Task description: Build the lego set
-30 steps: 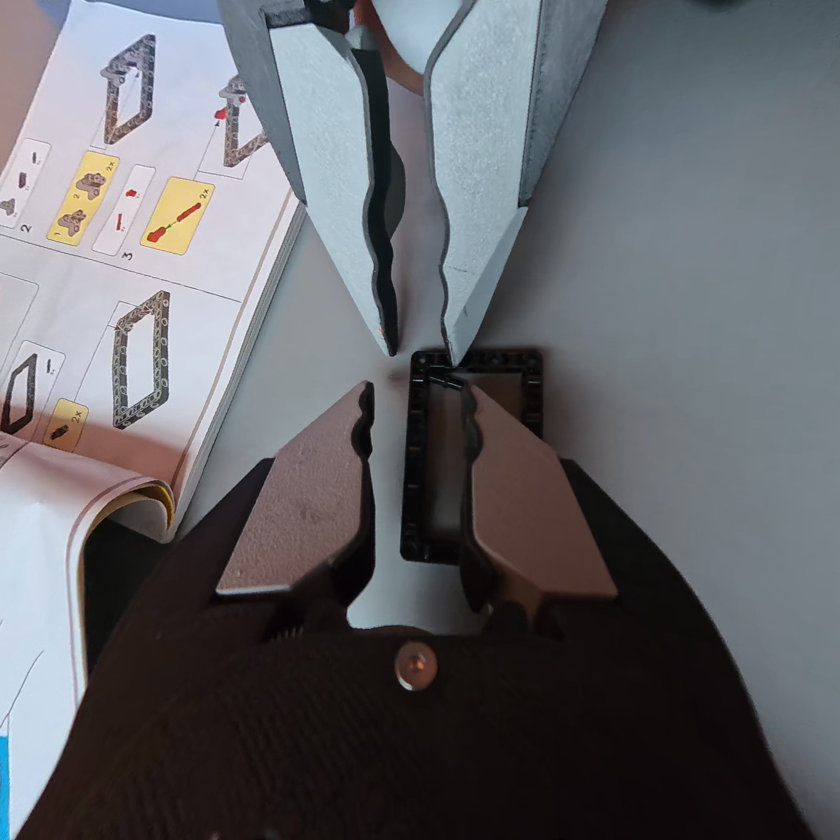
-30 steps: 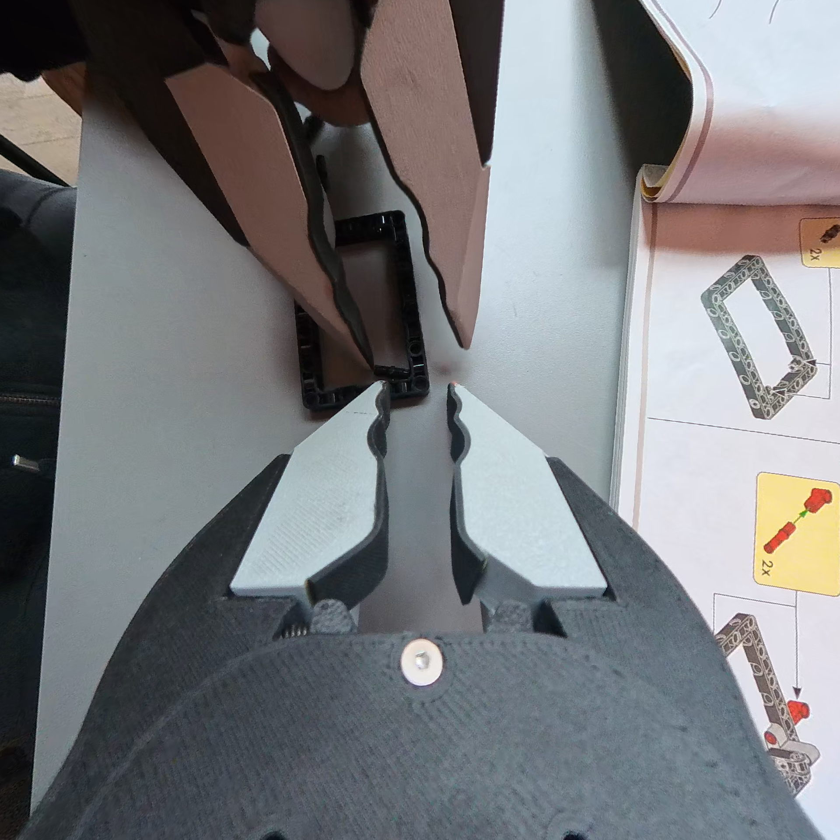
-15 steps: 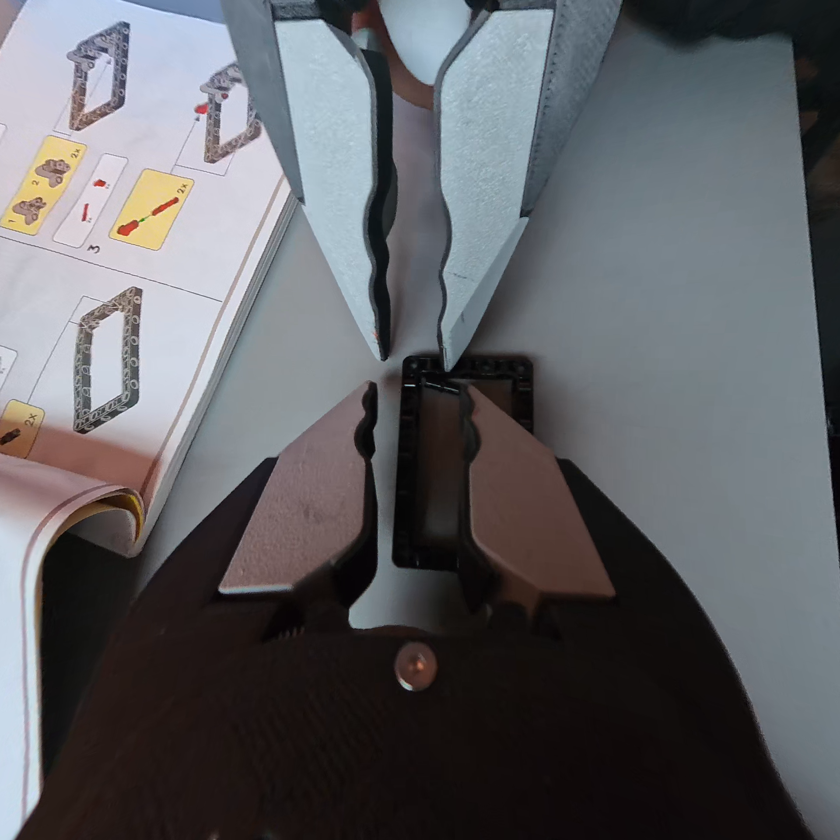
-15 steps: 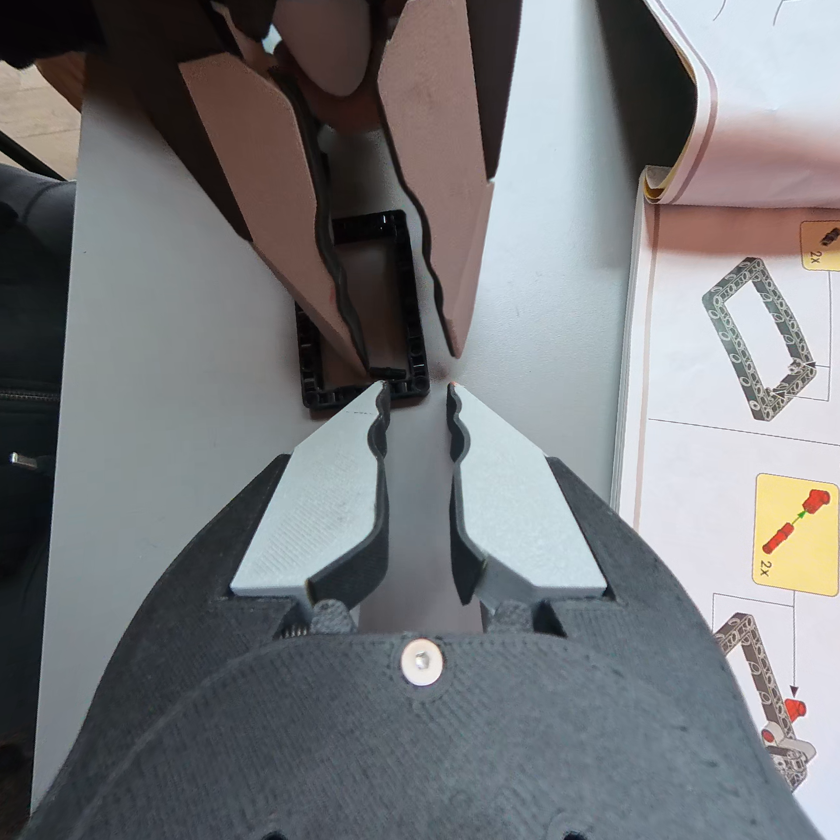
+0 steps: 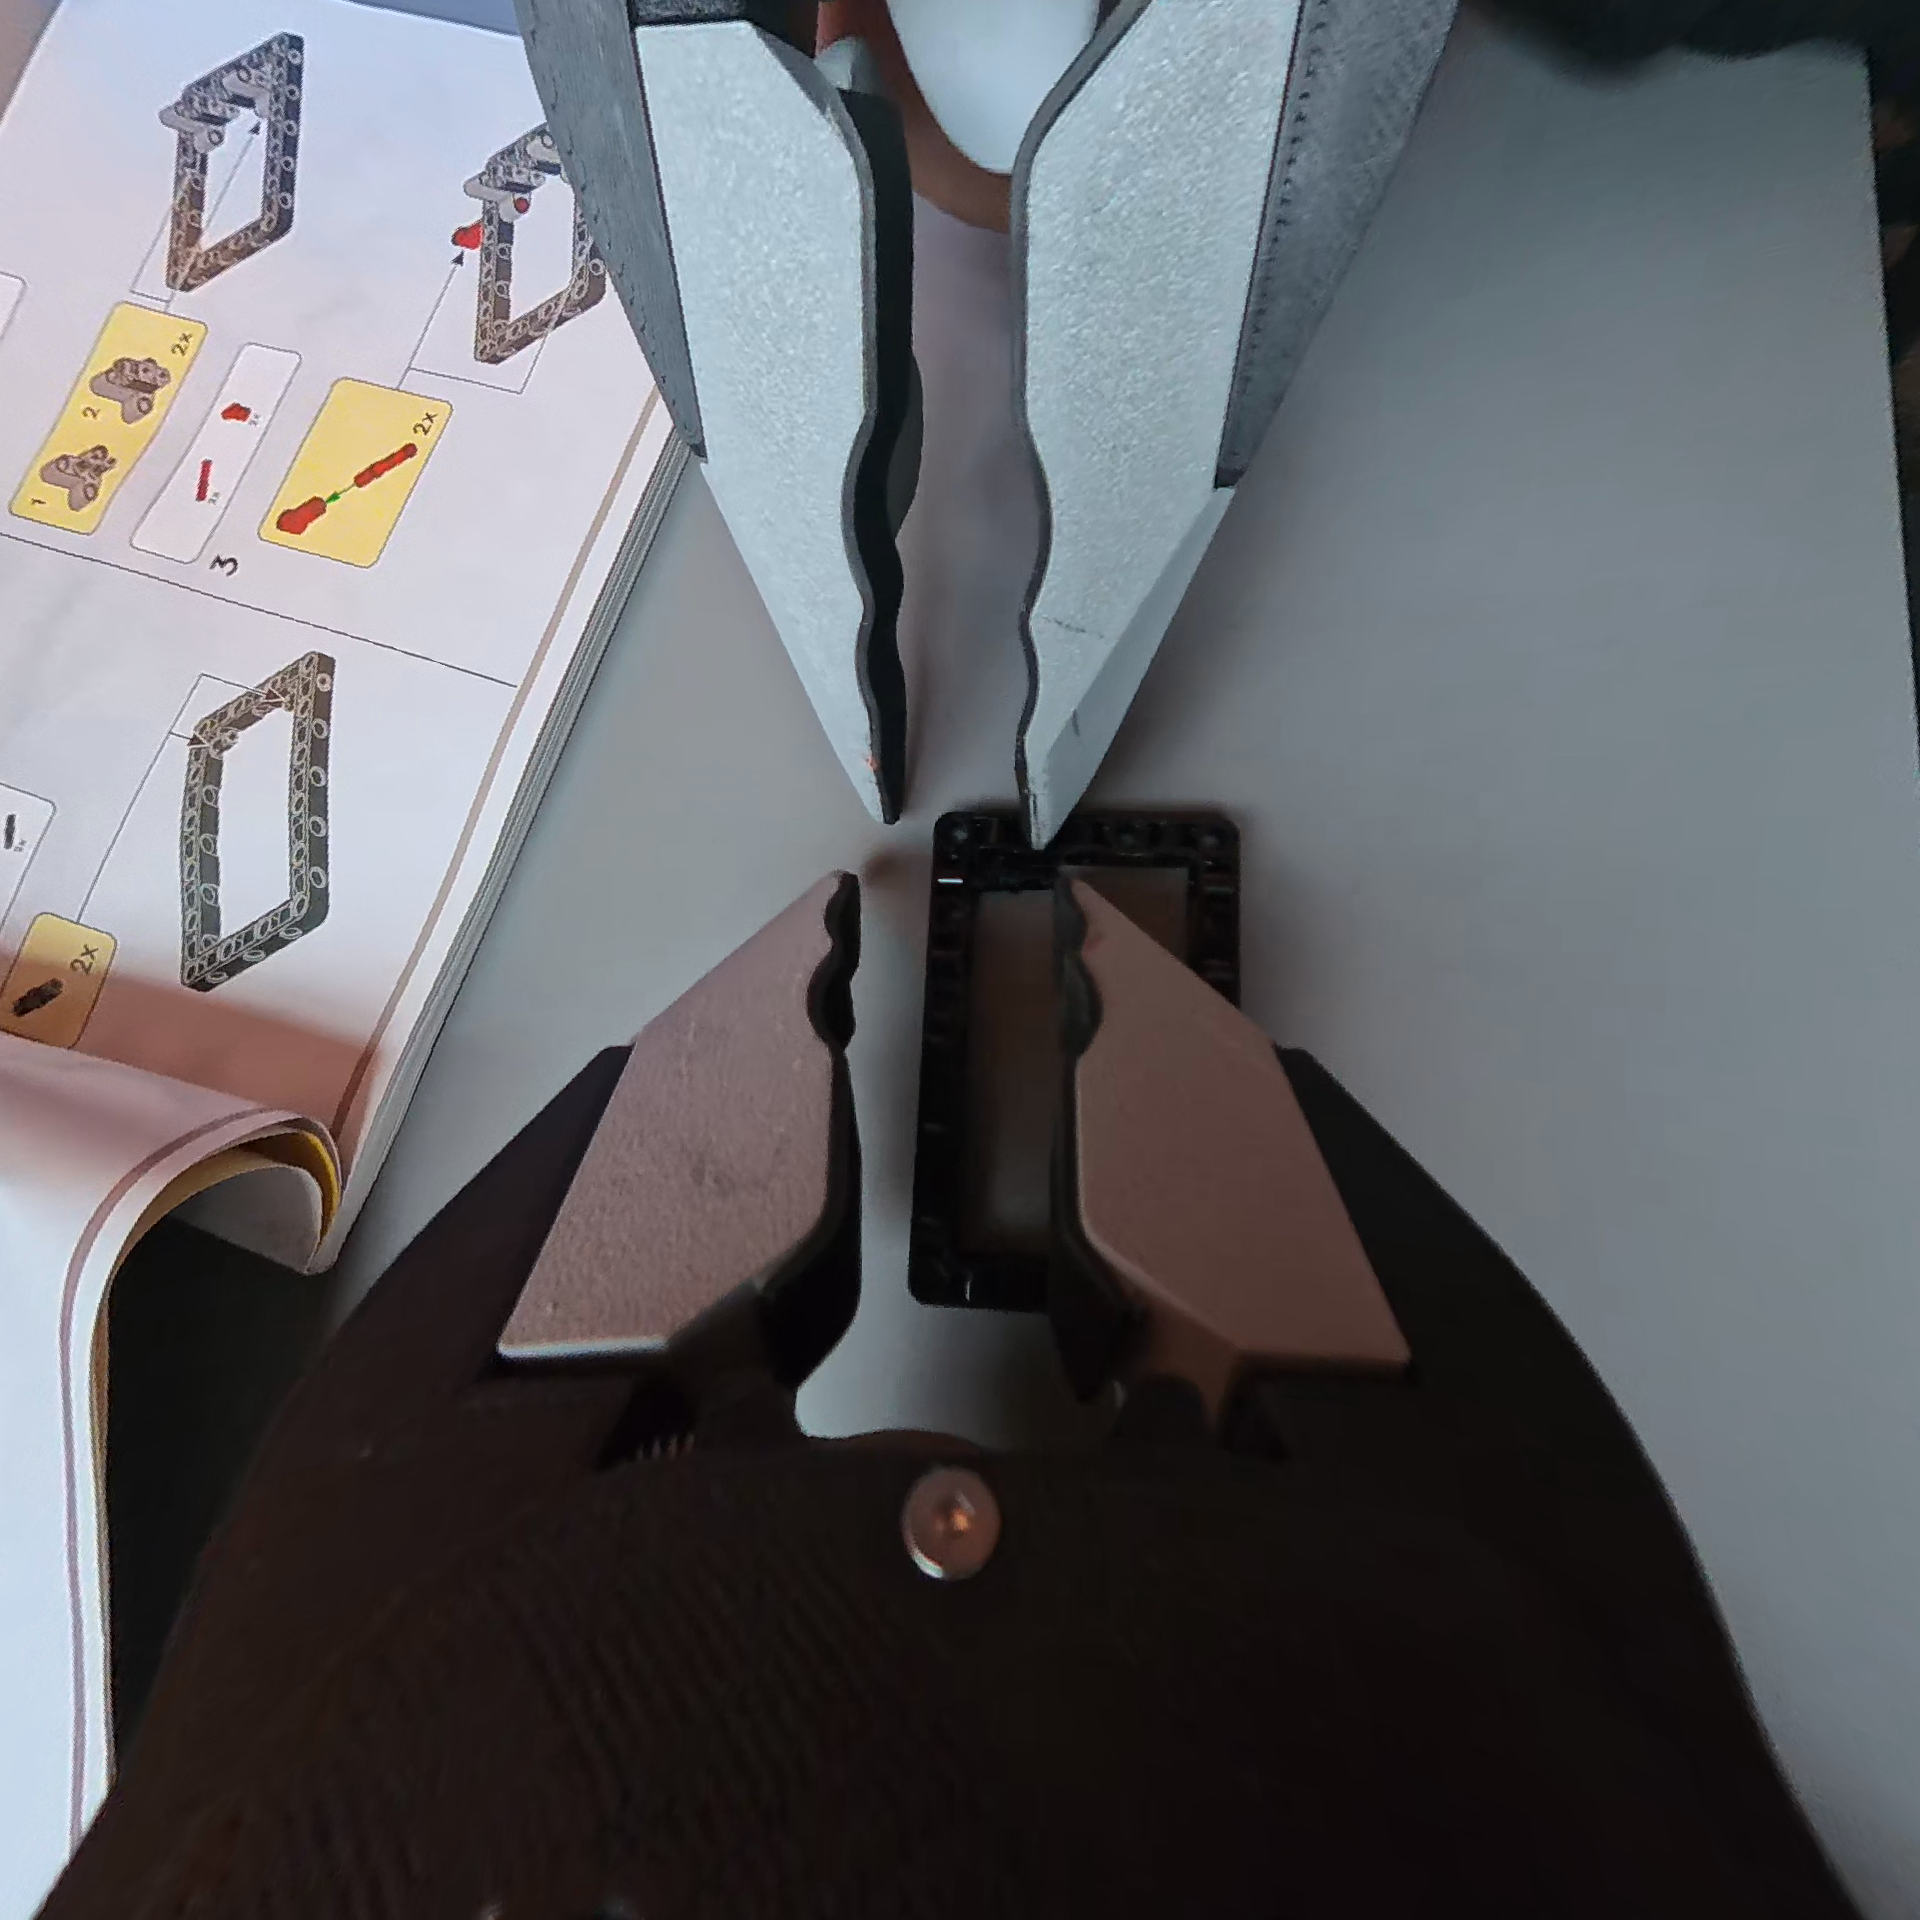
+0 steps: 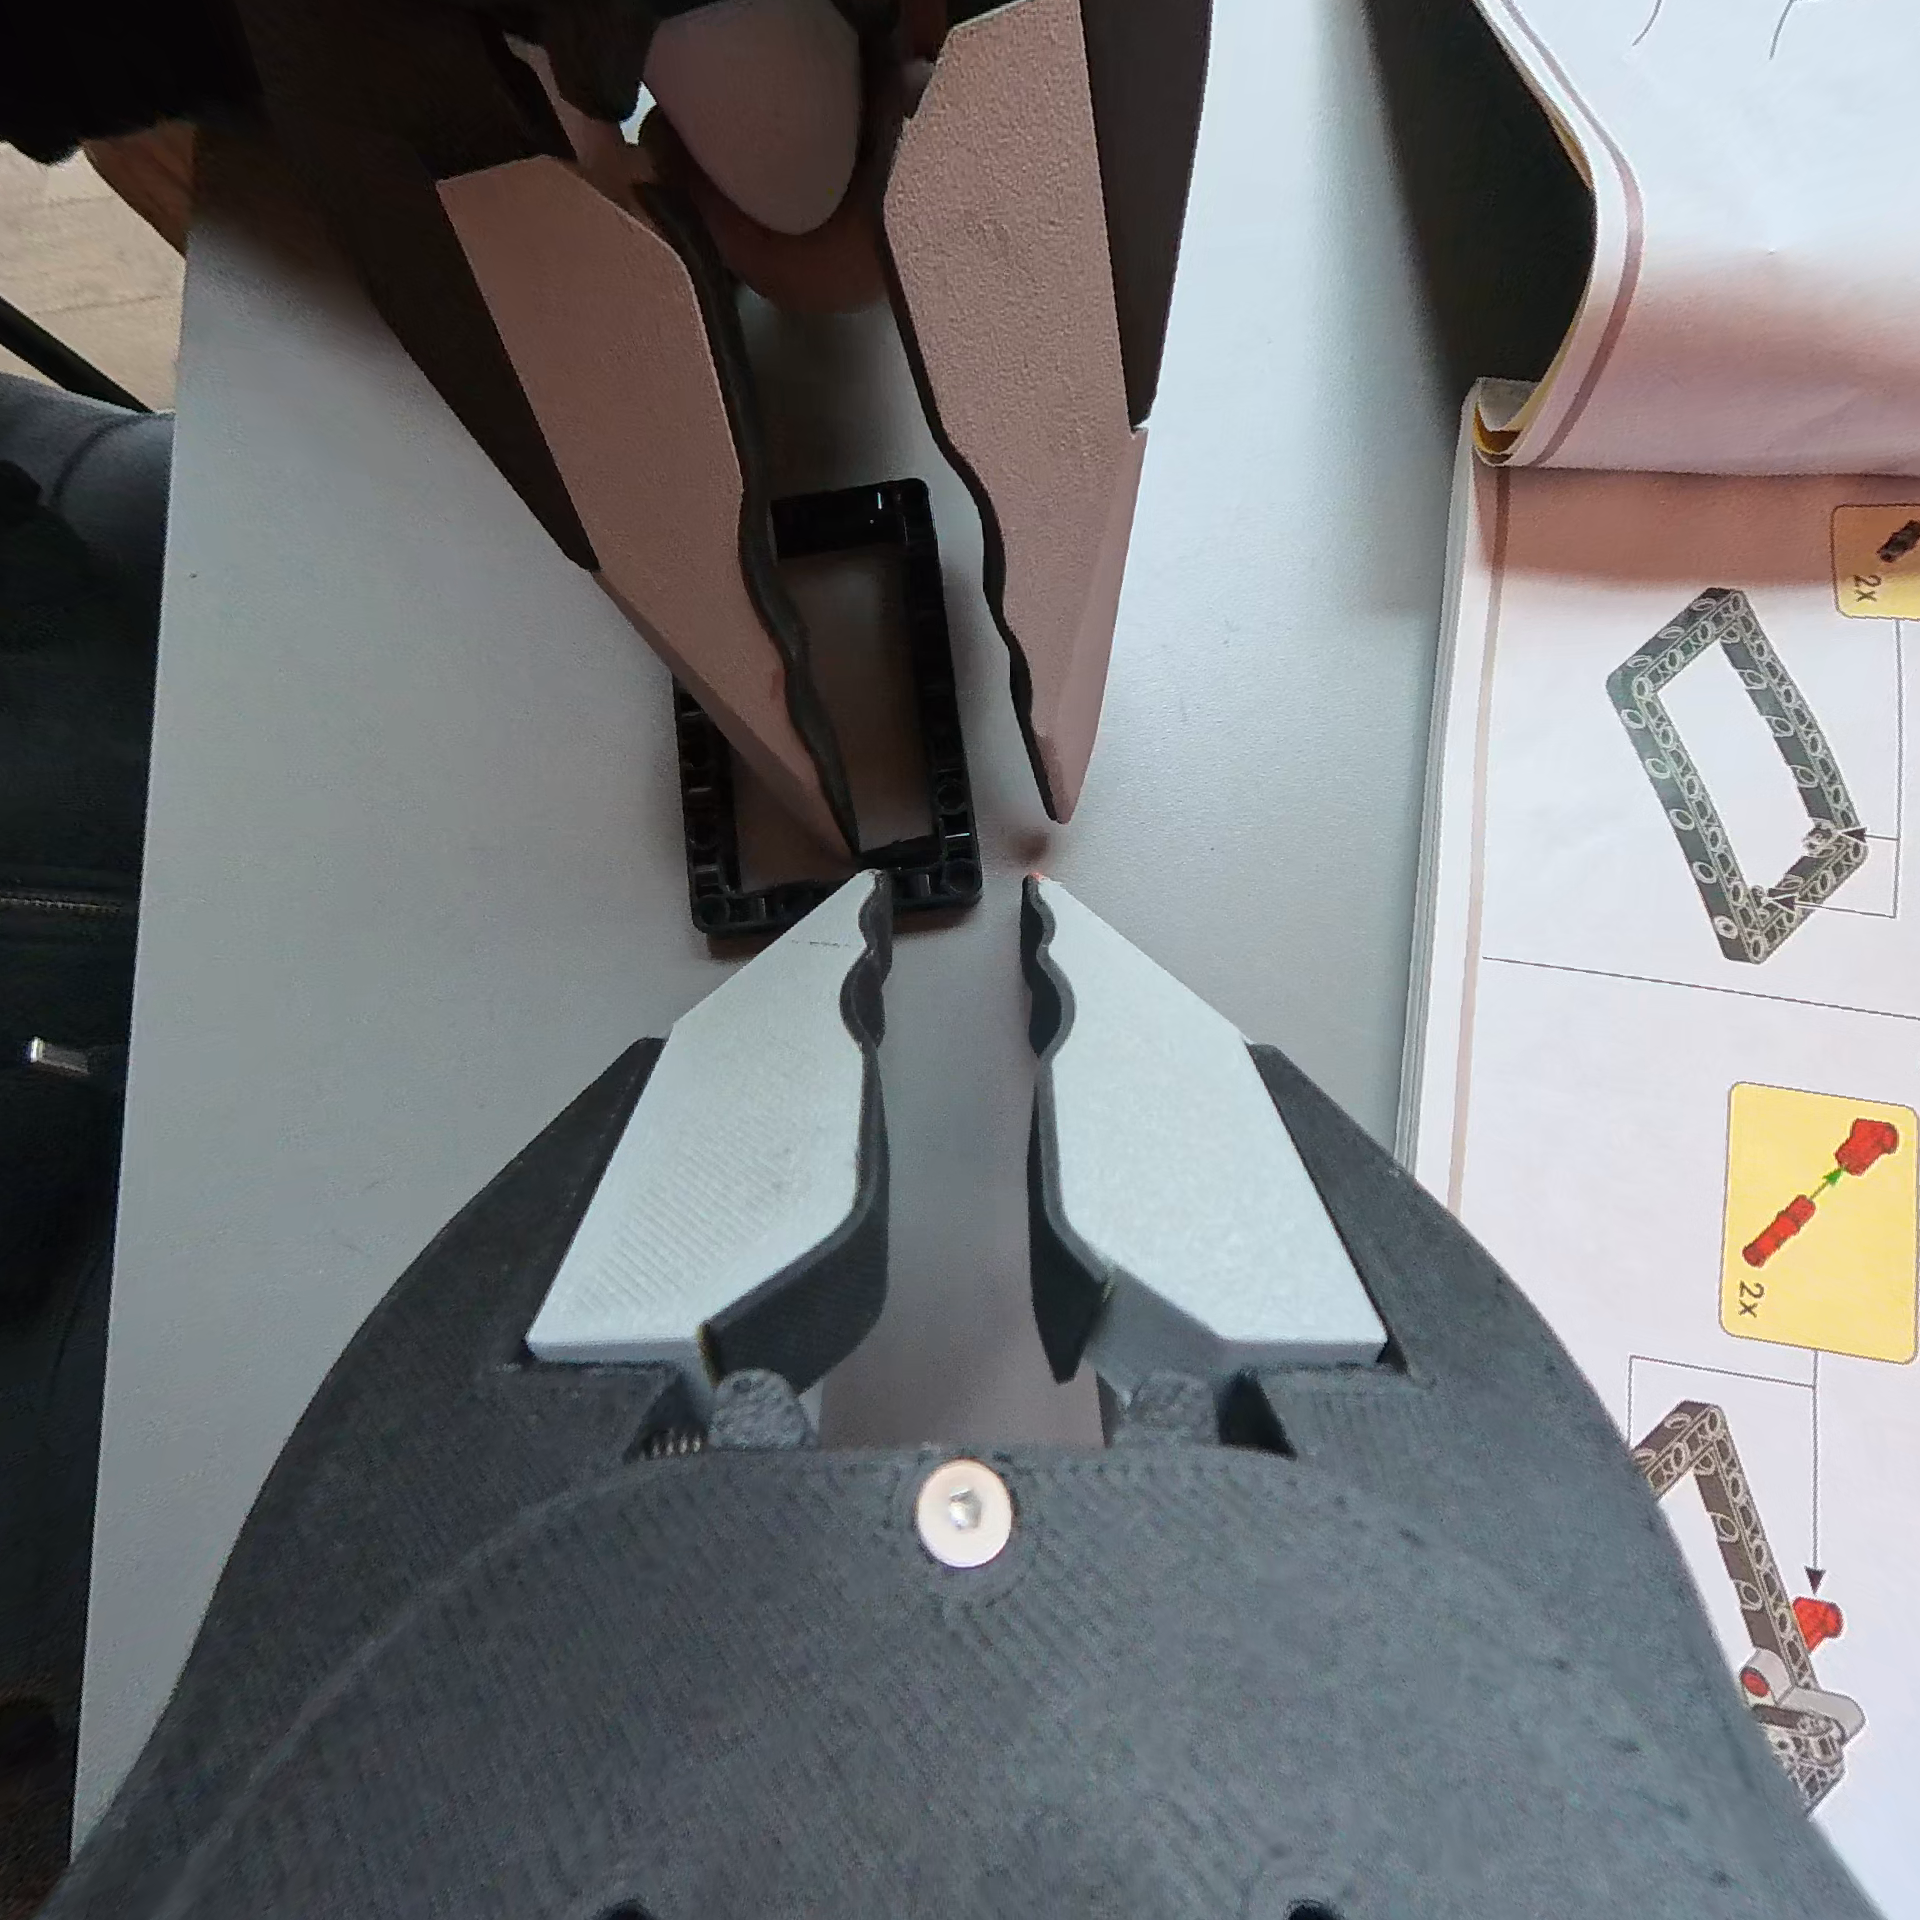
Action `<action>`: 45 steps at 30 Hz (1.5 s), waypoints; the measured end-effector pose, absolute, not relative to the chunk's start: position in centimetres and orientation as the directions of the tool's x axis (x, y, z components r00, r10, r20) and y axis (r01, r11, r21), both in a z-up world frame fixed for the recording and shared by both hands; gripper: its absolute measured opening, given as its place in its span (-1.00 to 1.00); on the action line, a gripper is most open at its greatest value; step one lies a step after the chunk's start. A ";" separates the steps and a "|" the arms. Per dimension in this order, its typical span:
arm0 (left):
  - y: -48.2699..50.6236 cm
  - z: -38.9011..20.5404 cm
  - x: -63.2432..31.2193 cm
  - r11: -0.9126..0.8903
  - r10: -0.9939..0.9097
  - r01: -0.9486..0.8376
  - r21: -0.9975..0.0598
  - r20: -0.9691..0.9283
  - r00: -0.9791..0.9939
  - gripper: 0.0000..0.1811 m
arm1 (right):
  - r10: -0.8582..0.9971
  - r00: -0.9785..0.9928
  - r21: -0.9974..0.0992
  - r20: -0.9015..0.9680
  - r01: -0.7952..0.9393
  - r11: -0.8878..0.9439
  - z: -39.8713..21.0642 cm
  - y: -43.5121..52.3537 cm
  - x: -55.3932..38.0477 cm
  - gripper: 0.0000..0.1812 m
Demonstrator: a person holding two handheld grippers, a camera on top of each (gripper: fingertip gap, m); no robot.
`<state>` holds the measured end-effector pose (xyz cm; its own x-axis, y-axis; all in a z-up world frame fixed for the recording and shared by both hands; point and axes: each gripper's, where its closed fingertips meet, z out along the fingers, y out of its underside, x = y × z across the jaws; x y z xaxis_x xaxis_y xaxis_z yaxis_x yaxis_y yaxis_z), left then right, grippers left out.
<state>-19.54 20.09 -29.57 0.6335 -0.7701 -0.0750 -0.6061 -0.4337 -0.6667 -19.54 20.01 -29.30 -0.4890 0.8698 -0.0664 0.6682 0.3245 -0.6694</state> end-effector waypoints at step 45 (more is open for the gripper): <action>20.3 -29.6 -20.0 -0.442 -0.756 -0.594 -0.672 -0.077 0.650 -0.63 | 0.887 -0.462 -0.674 -0.006 0.657 0.338 -29.2 20.2 -20.5 -0.69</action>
<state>-20.00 20.32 -29.60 0.6497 -0.7562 -0.0773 -0.5940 -0.4416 -0.6724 -20.55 20.20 -29.22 -0.4621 0.8868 -0.0062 0.6567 0.3375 -0.6744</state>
